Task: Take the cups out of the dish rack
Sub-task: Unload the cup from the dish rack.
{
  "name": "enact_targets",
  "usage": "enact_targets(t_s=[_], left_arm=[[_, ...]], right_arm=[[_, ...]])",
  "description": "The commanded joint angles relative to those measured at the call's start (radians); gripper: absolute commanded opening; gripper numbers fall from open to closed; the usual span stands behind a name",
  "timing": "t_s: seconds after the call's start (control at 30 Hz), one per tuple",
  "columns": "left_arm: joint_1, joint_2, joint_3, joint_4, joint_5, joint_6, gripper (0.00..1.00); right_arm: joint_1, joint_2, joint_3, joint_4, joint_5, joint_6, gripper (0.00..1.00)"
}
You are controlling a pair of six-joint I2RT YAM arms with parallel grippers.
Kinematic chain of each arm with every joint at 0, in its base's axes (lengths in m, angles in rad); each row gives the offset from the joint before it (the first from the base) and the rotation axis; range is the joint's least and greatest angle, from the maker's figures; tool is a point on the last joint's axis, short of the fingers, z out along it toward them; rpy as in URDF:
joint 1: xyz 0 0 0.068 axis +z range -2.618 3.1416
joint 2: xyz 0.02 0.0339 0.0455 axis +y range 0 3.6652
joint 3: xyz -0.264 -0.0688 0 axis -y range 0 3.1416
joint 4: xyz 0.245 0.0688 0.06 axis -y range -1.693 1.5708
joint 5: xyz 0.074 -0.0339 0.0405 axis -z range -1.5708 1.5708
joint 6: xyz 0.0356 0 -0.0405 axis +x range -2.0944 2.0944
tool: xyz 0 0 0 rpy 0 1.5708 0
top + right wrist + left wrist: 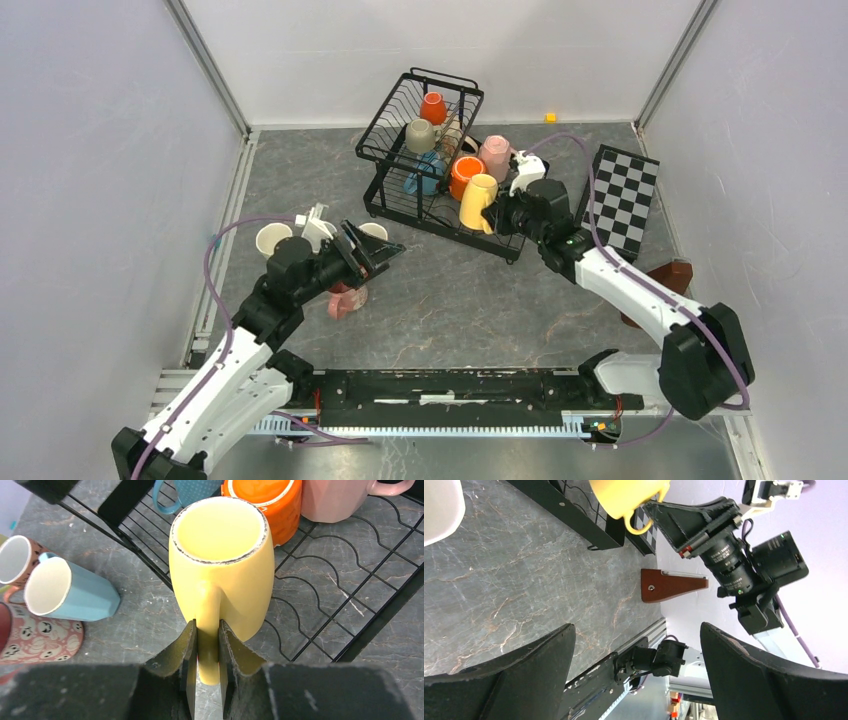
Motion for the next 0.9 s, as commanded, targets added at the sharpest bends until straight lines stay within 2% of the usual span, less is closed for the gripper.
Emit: enact_targets(t_s=[0.0,0.37,0.57,0.87], left_arm=[[-0.004,0.015,-0.044,0.175,0.001,-0.133,1.00],[-0.070,0.125,-0.136,0.434,-0.078,-0.277,1.00],[-0.118,0.209,-0.153,0.527,-0.134,-0.309,1.00],[-0.121,0.273,-0.197,0.628,-0.144,-0.360,1.00]], right_arm=[[-0.003,-0.105,0.001,0.084,-0.035,0.074,0.00],[0.025,-0.260,-0.142,0.151,-0.131,0.294,0.00],[0.085,-0.295,-0.174,0.184,-0.145,0.371,0.00],[0.141,-0.332,-0.263,0.308,-0.151,0.511,0.00]])
